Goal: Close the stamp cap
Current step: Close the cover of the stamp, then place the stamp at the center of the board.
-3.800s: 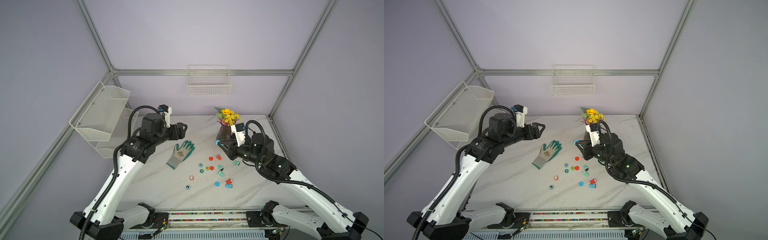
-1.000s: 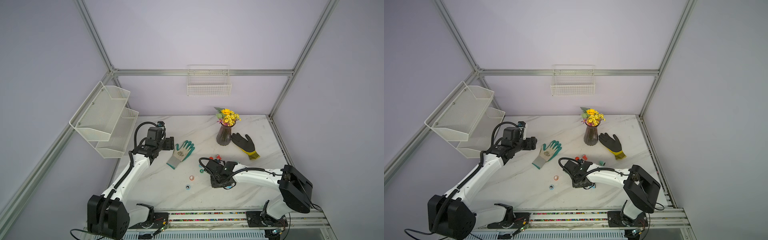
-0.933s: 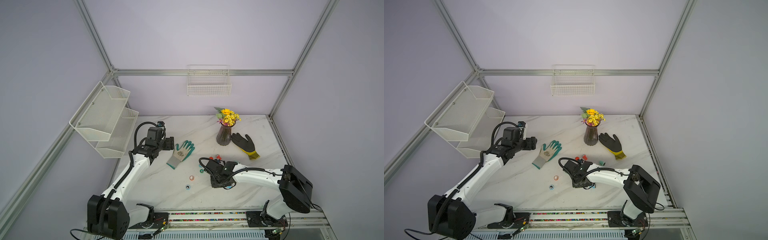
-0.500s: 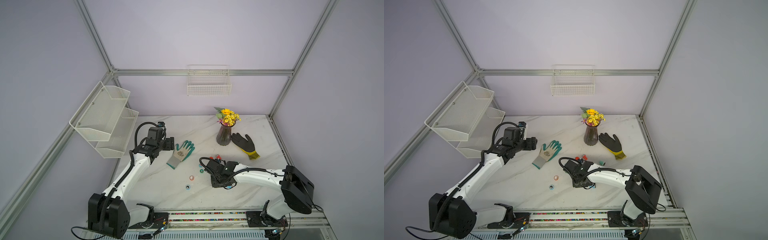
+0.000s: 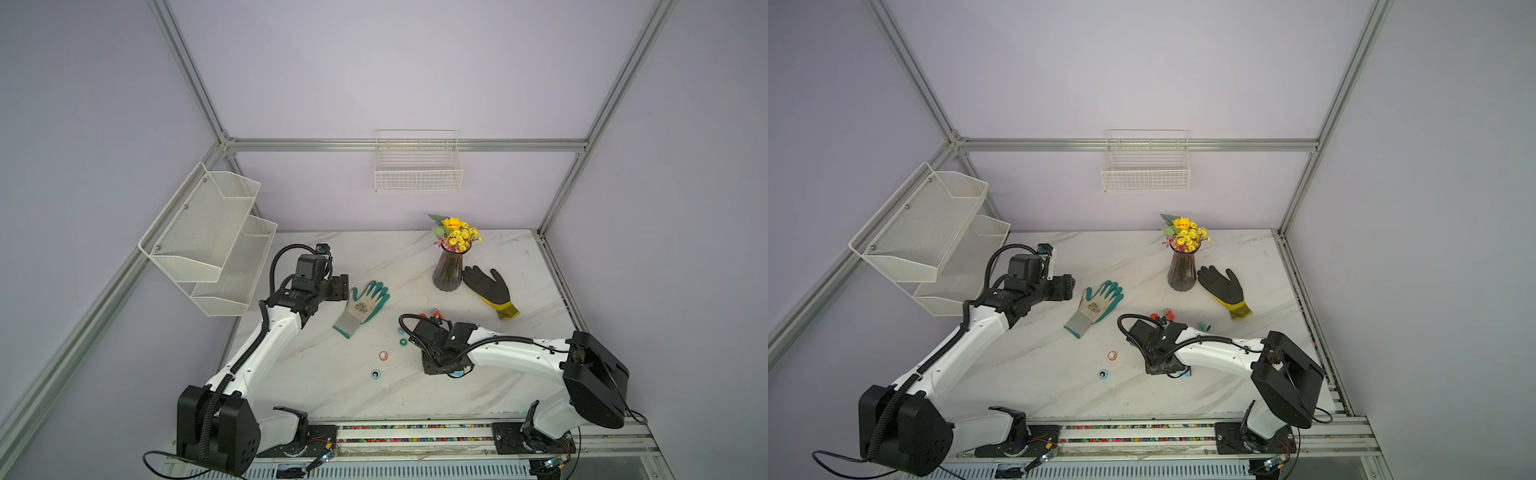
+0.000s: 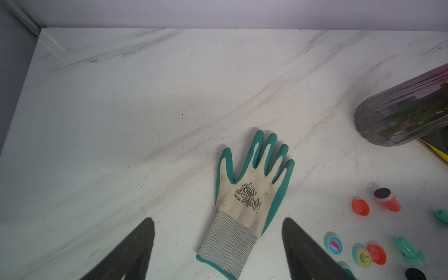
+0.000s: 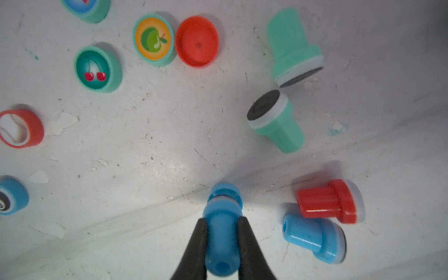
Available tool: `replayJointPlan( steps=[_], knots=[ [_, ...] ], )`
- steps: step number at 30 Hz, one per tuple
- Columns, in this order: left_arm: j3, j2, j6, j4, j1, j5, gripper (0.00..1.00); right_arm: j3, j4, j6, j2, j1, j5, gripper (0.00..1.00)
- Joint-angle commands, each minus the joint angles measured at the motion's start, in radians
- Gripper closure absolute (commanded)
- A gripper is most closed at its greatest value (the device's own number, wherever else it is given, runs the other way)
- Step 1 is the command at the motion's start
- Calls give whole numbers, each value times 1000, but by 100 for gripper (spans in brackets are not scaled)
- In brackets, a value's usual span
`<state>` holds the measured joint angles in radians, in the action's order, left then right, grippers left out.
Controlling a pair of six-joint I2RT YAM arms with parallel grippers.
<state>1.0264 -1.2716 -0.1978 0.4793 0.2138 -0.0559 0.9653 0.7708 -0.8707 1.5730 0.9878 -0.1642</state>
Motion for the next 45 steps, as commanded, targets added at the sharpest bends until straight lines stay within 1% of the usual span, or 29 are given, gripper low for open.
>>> replayJointPlan(
  steps=[1,8,16,22,31,36,45],
  knots=[
    [40,2,20,-21,-6,8,18,-20,-19,-8,12,2,-10,100],
    [41,2,21,-19,-7,9,18,-38,-35,-10,18,2,-2,100],
    [43,5,21,-16,-7,7,18,-44,-66,7,56,2,57,100],
    [42,4,23,-14,-7,4,18,-43,-83,19,80,2,63,100],
    [44,1,24,-14,-6,5,18,-115,-130,13,121,2,88,100],
    [45,-3,25,-11,-5,5,18,-129,-131,21,163,2,107,100],
    [47,-9,27,-10,-6,17,18,-106,-104,134,271,2,186,100]
  ],
)
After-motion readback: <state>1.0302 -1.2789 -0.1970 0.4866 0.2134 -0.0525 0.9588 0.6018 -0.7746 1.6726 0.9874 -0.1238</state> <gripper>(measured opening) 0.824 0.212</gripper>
